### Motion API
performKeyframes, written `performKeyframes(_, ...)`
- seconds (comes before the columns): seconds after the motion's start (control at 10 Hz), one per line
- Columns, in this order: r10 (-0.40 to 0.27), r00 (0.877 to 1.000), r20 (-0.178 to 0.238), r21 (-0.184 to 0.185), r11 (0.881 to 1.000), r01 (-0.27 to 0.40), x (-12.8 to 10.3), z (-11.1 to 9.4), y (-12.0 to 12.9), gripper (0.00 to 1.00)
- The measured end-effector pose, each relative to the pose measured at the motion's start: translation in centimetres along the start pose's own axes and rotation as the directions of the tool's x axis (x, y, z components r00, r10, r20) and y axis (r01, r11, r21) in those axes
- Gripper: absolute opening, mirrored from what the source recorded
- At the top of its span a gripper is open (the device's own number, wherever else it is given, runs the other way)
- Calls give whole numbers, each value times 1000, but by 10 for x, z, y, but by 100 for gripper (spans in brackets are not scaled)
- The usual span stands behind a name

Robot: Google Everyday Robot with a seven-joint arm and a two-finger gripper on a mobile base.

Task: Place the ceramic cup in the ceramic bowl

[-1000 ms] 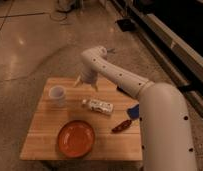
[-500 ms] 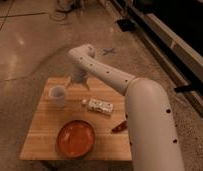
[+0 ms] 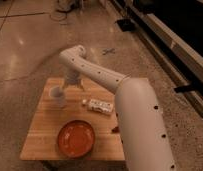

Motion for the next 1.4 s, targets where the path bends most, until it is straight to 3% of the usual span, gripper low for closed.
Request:
performKeyframes(0.3,-2,1000,14,-29,1000,2,-2,22,0,77)
performKeyframes(0.7,-6,1000,26,-38,999,7,-2,40,-7,38)
performKeyframes(1.0,-11,999,41,13,1000,11,-6,37,-26,6)
performKeyframes(1.1,-13,999,44,34,999,12,-9,33,-29,2)
performKeyframes(1.2,-11,999,50,70,998,8,-14,19,-29,0)
performKeyframes(1.4,-8,999,51,106,994,2,-23,-4,-21,0)
